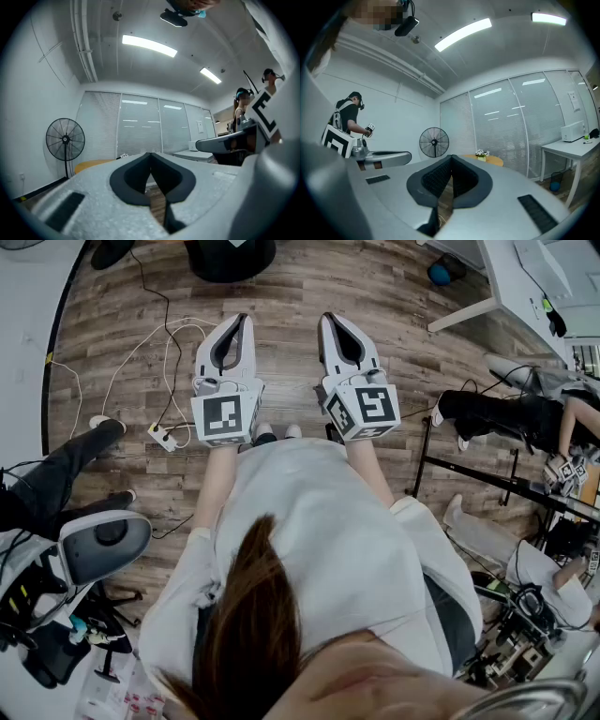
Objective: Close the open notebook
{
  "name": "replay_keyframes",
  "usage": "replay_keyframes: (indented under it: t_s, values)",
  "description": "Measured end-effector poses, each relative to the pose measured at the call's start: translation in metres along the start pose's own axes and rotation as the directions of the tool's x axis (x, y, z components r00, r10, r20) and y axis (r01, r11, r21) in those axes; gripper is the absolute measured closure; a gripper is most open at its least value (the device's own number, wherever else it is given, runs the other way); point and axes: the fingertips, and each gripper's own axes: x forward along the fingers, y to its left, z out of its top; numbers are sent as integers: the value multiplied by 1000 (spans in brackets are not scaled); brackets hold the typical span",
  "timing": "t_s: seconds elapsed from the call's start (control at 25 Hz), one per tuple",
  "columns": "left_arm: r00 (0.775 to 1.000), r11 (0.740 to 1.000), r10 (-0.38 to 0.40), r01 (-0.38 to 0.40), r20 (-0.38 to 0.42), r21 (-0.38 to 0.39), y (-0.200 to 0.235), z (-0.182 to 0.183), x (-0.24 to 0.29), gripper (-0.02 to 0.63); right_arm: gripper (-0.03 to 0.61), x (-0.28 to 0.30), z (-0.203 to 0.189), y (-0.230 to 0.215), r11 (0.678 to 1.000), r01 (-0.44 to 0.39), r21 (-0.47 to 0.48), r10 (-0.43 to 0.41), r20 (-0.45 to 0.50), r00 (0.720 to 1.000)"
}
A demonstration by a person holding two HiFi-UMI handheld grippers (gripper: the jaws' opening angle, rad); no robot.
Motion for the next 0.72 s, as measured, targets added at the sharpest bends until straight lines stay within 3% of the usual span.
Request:
replay_keyframes:
  t_s: [0.72]
  values:
    - [1000, 1000, -5, 5, -3, 5, 10, 0, 7, 598, 577, 11, 7, 8, 999, -43, -27, 44, 43, 998]
